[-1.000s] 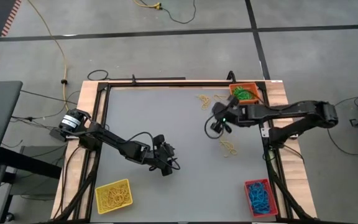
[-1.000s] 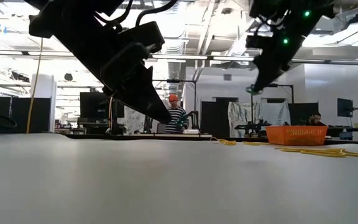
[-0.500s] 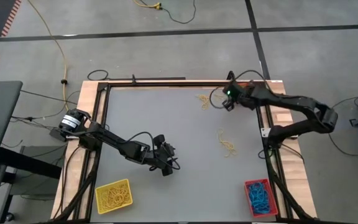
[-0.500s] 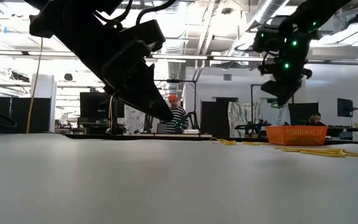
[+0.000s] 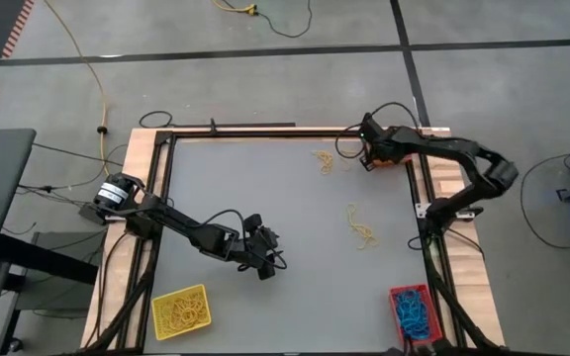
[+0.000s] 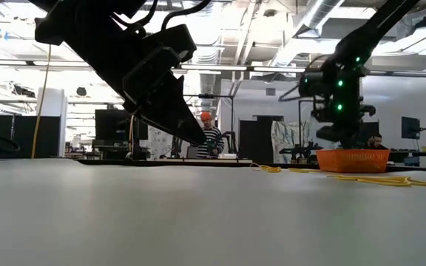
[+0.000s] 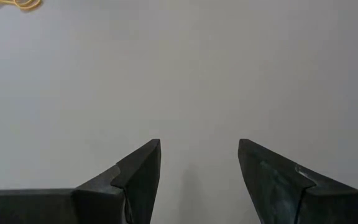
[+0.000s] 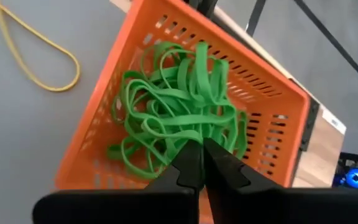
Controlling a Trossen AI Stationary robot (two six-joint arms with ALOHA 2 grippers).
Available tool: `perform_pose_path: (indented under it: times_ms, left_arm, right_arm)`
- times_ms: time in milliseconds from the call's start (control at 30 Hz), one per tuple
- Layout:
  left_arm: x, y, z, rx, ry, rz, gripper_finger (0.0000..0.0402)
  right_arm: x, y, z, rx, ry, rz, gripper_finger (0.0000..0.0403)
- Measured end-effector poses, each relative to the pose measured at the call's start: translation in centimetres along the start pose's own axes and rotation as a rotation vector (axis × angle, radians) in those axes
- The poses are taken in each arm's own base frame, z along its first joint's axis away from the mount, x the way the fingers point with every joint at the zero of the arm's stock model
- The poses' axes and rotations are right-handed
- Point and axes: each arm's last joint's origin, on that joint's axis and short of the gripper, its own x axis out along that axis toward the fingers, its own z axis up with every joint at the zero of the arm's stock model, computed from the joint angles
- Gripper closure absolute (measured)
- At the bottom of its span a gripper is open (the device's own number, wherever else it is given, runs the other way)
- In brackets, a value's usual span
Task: Sort rubber bands into baskets
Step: Put the green rubber band into the orange bin, then put the yellow rubber band into the yellow bin
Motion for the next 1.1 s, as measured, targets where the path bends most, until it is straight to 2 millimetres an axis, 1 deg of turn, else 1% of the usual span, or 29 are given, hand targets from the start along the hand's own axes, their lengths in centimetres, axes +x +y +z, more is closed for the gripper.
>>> perform_pose_path:
  times_ms: [100,200,400,567,700,800,900,1100]
  left_arm:
    - [0.0,0.0,0.0,0.001,0.004,0.001,0.0196]
    - [0.0,0.1,-0.2,0.002,0.015,0.006,0.0196]
    - [0.0,0.1,-0.2,0.000,0.019,0.006,0.0196]
    - [0.0,0.1,-0.2,0.000,0.019,0.006,0.0196]
    - [0.0,0.1,-0.2,-0.002,0.019,0.006,0.0196]
    - [0.0,0.1,-0.2,-0.002,0.019,0.006,0.0196]
    - [0.0,0.1,-0.2,-0.002,0.019,0.006,0.0196]
    - [0.0,0.0,-0.2,-0.001,0.019,0.005,0.0196]
  right_arm:
    - [1.2,0.4,0.2,-0.007,0.024,-0.012,0.0349]
    - [1.8,0.7,0.2,-0.020,0.037,-0.020,0.0331]
    - [1.7,0.6,0.3,-0.023,0.029,-0.020,0.0268]
    - [0.4,-0.1,0.3,0.001,-0.009,-0.015,0.0211]
    - [-0.8,-0.9,0.1,0.027,-0.038,-0.006,0.0182]
    - [-1.8,-1.1,-0.2,0.030,-0.056,0.022,0.0173]
    - [-2.9,-1.0,-0.6,0.012,-0.070,0.057,0.0173]
    - [-4.9,0.2,-1.8,-0.040,-0.070,0.113,0.0175]
